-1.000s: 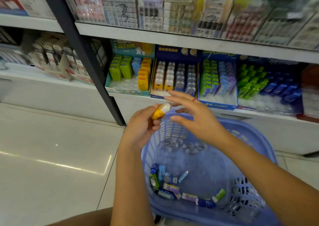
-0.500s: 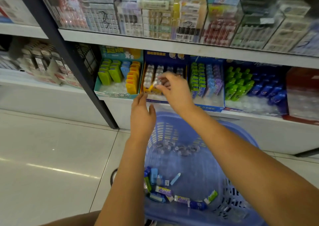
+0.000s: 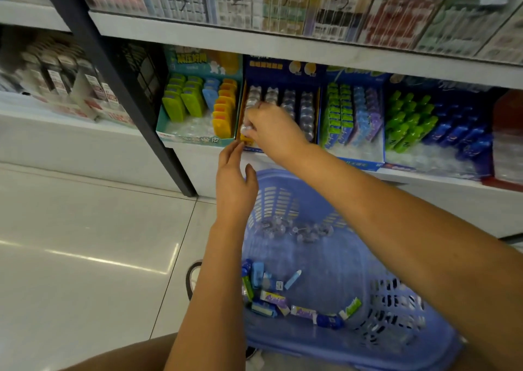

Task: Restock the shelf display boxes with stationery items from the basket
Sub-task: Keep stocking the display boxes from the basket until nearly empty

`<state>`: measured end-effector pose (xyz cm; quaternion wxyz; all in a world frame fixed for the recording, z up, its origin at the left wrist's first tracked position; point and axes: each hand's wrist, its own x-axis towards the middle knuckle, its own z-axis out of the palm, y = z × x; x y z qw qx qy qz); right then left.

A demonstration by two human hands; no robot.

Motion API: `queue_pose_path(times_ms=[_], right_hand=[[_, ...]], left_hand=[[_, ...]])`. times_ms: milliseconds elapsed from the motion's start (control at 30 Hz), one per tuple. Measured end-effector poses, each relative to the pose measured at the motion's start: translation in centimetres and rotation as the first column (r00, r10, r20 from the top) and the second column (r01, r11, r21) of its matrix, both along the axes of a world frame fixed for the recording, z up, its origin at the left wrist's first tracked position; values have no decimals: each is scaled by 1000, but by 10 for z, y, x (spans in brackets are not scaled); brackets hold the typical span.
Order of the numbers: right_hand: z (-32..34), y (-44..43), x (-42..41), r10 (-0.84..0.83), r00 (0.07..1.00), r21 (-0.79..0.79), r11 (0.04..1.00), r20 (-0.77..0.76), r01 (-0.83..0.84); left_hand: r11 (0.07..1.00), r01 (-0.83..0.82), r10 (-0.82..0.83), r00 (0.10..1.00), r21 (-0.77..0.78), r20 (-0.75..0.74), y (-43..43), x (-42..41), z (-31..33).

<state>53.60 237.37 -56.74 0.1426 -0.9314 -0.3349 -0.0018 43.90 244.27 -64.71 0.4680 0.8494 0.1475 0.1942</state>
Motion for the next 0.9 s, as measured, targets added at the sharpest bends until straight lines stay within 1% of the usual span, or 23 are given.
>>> queue_pose_path(times_ms=[100,200,267,333,400,433,467,500,533,567,633,700,733,767,800,833,900], right_hand=[[1,6,4,-26,1000,-70,997,5,26],[3,9,8,-39,998,-138,989,59,47],[8,16,5,-48,996,-147,987,80,60],[7,17,2,-82,996,-100,991,45,86],[3,-1,-10,-84,996,-10,996,5,84],[-4,-17,-19,-78,997,66,995,-16,78],[-16,-37,-30,-83,995,126,988,-50,89],[-32,-58,-43,-97,988,139,984,-117,112],[-51,-79,-57,-110,969,79,988,-222,130],[-72,-98,-69,-127,927,-43,992,-352,119],[-116,-132,-94,-178,779,-288,958,-601,-3],[-155,-159,-114,-221,621,-407,897,-752,-174],[-172,-170,-123,-244,564,-441,864,-789,-243],[-187,-180,-131,-271,527,-470,834,-806,-290],[-201,-187,-138,-304,494,-486,822,-814,-295],[-213,-192,-144,-332,465,-489,829,-821,-270],[-229,-195,-149,-351,463,-471,865,-814,-171]], left_hand=[[1000,4,-4,1000,-6,-7,3,0,2],[999,36,-36,999,-7,-21,4,-2,7],[1000,28,-28,999,9,-24,1,-6,8],[1000,2,-2,1000,10,-15,-4,-16,5],[999,3,-2,999,32,-50,-7,-26,-2],[998,35,-30,993,46,-115,-9,-29,-8],[993,100,-84,970,62,-228,-11,-31,-16],[977,198,-155,914,79,-376,-16,-31,-25],[945,314,-222,823,93,-523,-22,-31,-34],[898,428,-270,717,99,-642,-29,-32,-42],[798,599,-336,532,64,-777,-45,-35,-62],[715,699,-372,347,-27,-861,-56,-44,-84],[686,724,-365,256,-73,-895,-60,-48,-94],[652,753,-339,179,-93,-924,-62,-53,-103],[626,773,-311,128,-102,-942,-63,-57,-112],[603,791,-283,90,-104,-955,-65,-60,-121],[567,819,-247,67,-88,-967,-67,-64,-132]])
